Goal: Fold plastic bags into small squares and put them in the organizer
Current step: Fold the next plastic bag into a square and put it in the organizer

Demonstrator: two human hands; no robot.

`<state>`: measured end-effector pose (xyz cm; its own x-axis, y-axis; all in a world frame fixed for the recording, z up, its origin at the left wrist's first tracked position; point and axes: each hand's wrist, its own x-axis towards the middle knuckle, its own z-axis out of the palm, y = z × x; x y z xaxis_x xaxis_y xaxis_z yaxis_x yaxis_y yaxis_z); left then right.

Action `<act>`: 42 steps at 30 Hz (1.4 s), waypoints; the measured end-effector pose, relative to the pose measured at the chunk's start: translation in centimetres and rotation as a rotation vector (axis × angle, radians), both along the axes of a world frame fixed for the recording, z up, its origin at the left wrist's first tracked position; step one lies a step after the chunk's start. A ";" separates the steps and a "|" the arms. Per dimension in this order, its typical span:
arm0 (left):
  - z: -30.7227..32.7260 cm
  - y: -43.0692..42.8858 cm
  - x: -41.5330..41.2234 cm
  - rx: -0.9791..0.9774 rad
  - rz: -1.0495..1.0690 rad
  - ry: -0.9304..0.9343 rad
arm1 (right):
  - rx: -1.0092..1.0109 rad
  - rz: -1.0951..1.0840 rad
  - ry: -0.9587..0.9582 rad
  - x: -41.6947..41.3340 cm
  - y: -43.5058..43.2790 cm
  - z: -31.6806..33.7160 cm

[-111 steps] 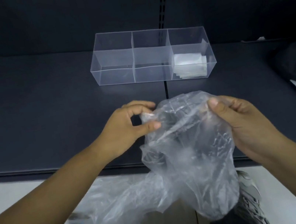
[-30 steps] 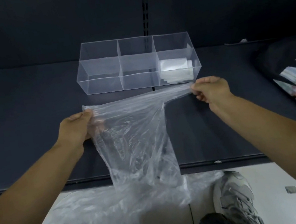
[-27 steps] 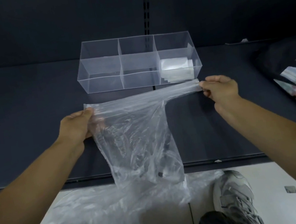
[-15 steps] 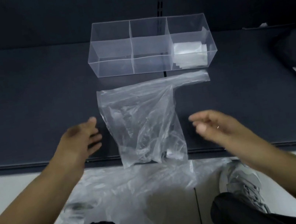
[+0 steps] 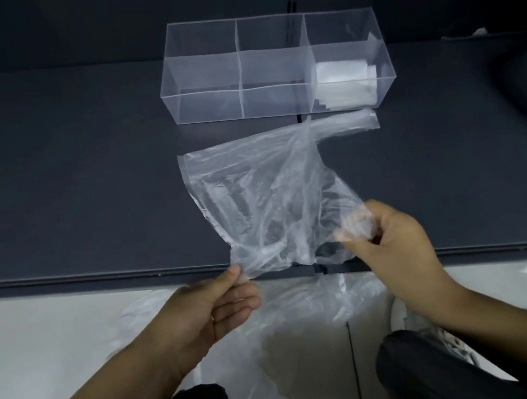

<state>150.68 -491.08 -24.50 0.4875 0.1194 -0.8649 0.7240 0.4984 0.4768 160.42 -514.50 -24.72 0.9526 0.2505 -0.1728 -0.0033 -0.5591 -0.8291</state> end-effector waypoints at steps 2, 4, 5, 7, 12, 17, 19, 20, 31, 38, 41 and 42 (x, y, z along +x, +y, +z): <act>-0.1 0.3 0.2 0.069 0.049 -0.051 | 0.004 -0.063 -0.061 0.4 -0.9 -0.3; -0.2 0.8 0.3 0.153 0.105 -0.086 | -0.003 -0.168 -0.127 1.1 -1.9 -0.5; -0.3 0.9 0.4 0.191 0.127 -0.095 | -0.002 -0.227 -0.144 1.6 -2.6 -0.5; -0.4 1.3 0.3 0.250 0.144 -0.108 | 0.015 -0.322 -0.146 2.5 -4.0 -0.6; -0.7 1.7 -0.2 0.333 0.105 -0.146 | 0.125 -0.311 -0.022 2.8 -6.5 -0.5; -1.2 2.0 -0.5 0.383 0.067 -0.174 | 0.254 -0.495 0.074 2.7 -7.9 -0.4; -1.4 2.1 -0.5 0.363 0.049 -0.173 | 0.318 -0.508 0.157 3.3 -8.2 -0.2; -1.4 2.2 -0.4 0.349 0.044 -0.175 | 0.312 -0.472 0.198 3.6 -8.2 -0.1; -1.2 0.3 1.1 0.373 -0.121 -0.211 | 0.250 -0.472 0.262 4.1 -8.3 0.5; -1.8 0.8 0.7 0.453 -0.115 -0.219 | 0.275 -0.661 0.092 5.0 -9.0 -1.4; -1.8 1.2 0.7 0.457 -0.120 -0.212 | 0.338 -0.649 0.162 5.3 -9.5 -1.3; -1.8 1.3 0.7 0.460 -0.127 -0.210 | 0.352 -0.634 0.192 5.3 -9.5 -1.1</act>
<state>151.38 -489.80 -26.33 0.6804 0.3923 -0.6190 0.6303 0.1178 0.7674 165.69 -524.02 -25.82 0.8938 -0.2654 -0.3616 -0.3992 -0.1032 -0.9110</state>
